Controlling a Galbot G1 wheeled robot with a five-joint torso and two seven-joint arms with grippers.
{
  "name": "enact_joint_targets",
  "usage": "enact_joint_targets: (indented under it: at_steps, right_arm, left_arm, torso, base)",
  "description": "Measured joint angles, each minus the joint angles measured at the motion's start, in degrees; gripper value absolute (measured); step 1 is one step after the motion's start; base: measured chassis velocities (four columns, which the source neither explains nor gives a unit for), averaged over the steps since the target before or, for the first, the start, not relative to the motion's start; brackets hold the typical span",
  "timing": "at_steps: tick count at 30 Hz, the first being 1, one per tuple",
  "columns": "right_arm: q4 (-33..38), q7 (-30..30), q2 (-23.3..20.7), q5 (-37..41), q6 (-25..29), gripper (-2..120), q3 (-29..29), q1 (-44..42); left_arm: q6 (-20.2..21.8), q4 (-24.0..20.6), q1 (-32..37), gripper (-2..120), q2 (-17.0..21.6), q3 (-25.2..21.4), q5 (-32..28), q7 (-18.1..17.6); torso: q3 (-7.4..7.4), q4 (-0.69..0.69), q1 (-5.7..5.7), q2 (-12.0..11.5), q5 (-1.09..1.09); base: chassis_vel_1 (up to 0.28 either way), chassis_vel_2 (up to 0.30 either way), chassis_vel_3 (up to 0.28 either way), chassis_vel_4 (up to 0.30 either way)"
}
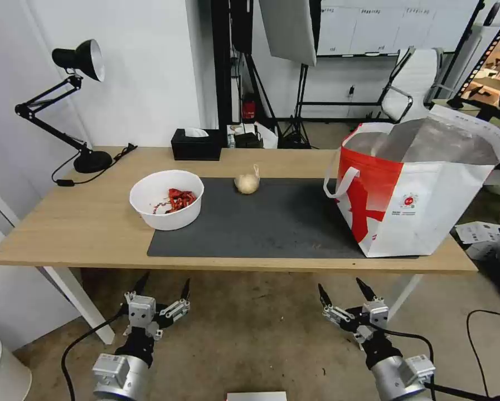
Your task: Pick up the trash from the table and place it into the takeout bag.
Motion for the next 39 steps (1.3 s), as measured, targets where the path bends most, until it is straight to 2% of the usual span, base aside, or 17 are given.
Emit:
enact_joint_targets:
  at_steps: [1, 4, 7, 8, 10, 11, 12, 14, 15, 18, 19, 22, 23, 26, 27, 30, 39]
  right_arm:
    - [0.0, 0.0, 0.0, 0.0, 0.0, 100, 0.0, 0.0]
    - [0.19, -1.19, -4.87, 4.37, -1.04, 100, -3.27, 6.15]
    - [-1.43, -2.05, -11.87, 11.65, -4.12, 100, -10.16, 20.64]
    - [-1.43, -2.05, -11.87, 11.65, -4.12, 100, -10.16, 20.64]
    - [-6.59, -0.65, -14.35, 14.3, -4.9, 100, -19.64, 34.66]
    - [-8.59, -0.01, -14.44, 14.99, -5.05, 100, -23.18, 39.48]
    - [-8.59, -0.01, -14.44, 14.99, -5.05, 100, -23.18, 39.48]
    - [-15.12, 2.18, -12.61, 17.79, -6.07, 100, -32.88, 53.07]
    - [-15.12, 2.18, -12.61, 17.79, -6.07, 100, -32.88, 53.07]
    - [-27.49, 6.65, -4.84, 24.26, -9.46, 100, -42.98, 70.65]
    - [-27.49, 6.65, -4.84, 24.26, -9.46, 100, -42.98, 70.65]
    - [-40.51, 7.87, 5.08, 28.75, -12.99, 100, -47.63, 80.11]
    - [-40.51, 7.87, 5.08, 28.75, -12.99, 100, -47.63, 80.11]
    - [-54.08, 7.81, 14.85, 27.58, -16.09, 100, -48.1, 85.46]
    - [-54.08, 7.81, 14.85, 27.58, -16.09, 100, -48.1, 85.46]
    - [-64.39, 7.54, 21.84, 24.36, -19.13, 100, -47.6, 88.83]
    - [-77.9, 2.37, 29.05, 21.72, -26.8, 100, -45.78, 94.79]
  left_arm:
    - [0.0, 0.0, 0.0, 100, 0.0, 0.0, 0.0, 0.0]
    - [-0.01, 0.33, -0.12, 100, 0.23, 0.06, 0.0, -0.04]
    - [-0.02, 0.56, -0.16, 100, 0.34, -0.16, -0.01, -0.14]
    - [-0.02, 0.56, -0.16, 100, 0.34, -0.16, -0.01, -0.14]
    - [-0.02, 0.81, -0.39, 100, 0.17, -0.28, -0.04, -0.29]
    - [-0.03, 1.0, -0.5, 100, 0.07, -0.27, -0.04, -0.33]
    - [-0.03, 1.0, -0.5, 100, 0.07, -0.27, -0.04, -0.33]
    - [-0.02, 1.81, -0.74, 100, -0.06, -0.19, -0.04, -0.56]
    - [-0.02, 1.81, -0.74, 100, -0.06, -0.19, -0.04, -0.56]
    - [0.0, 2.72, -1.08, 100, -0.09, -0.34, -0.17, -1.5]
    - [0.0, 2.72, -1.08, 100, -0.09, -0.34, -0.17, -1.5]
    - [0.02, 3.37, -1.25, 100, -0.12, -0.65, -0.43, -1.74]
    - [0.02, 3.37, -1.25, 100, -0.12, -0.65, -0.43, -1.74]
    - [0.01, 3.64, -1.28, 100, -0.45, -0.72, -0.8, -1.75]
    - [0.01, 3.64, -1.28, 100, -0.45, -0.72, -0.8, -1.75]
    - [0.0, 3.64, -1.26, 100, -0.35, -1.0, -1.34, -1.75]
    - [-0.01, 3.67, -1.11, 100, -0.09, -1.54, -1.89, -1.84]
  torso:
    - [0.0, 0.0, 0.0, 0.0, 0.0]
    - [0.01, 0.01, 0.0, 0.0, 0.01]
    - [0.01, 0.04, 0.01, 0.0, -0.02]
    - [0.01, 0.04, 0.01, 0.0, -0.02]
    - [0.01, 0.01, 0.01, -0.01, 0.0]
    - [0.01, 0.03, 0.01, -0.01, -0.01]
    - [0.01, 0.03, 0.01, -0.01, -0.01]
    - [0.03, 0.01, 0.02, -0.02, 0.01]
    - [0.03, 0.01, 0.02, -0.02, 0.01]
    - [0.02, 0.03, 0.02, -0.02, -0.02]
    - [0.02, 0.03, 0.02, -0.02, -0.02]
    - [0.02, 0.02, 0.02, -0.02, -0.02]
    - [0.02, 0.02, 0.02, -0.02, -0.02]
    - [0.02, 0.03, 0.03, -0.02, -0.05]
    - [0.02, 0.03, 0.03, -0.02, -0.05]
    - [0.02, 0.03, 0.02, -0.02, -0.03]
    - [0.01, 0.01, 0.01, -0.01, -0.02]
  base:
    - [0.0, 0.0, 0.0, 0.0]
    - [0.0, 0.0, 0.0, 0.0]
    - [0.0, 0.0, 0.0, 0.0]
    - [0.0, 0.0, 0.0, 0.0]
    - [0.0, 0.0, 0.0, 0.0]
    - [0.0, 0.0, 0.0, 0.0]
    - [0.0, 0.0, 0.0, 0.0]
    - [0.0, 0.0, 0.0, 0.0]
    - [0.0, 0.0, 0.0, 0.0]
    - [0.0, 0.0, 0.0, 0.0]
    - [0.0, 0.0, 0.0, 0.0]
    - [0.0, 0.0, 0.0, 0.0]
    - [0.0, 0.0, 0.0, 0.0]
    - [0.0, 0.0, 0.0, 0.0]
    - [0.0, 0.0, 0.0, 0.0]
    - [0.0, 0.0, 0.0, 0.0]
    - [0.0, 0.0, 0.0, 0.0]
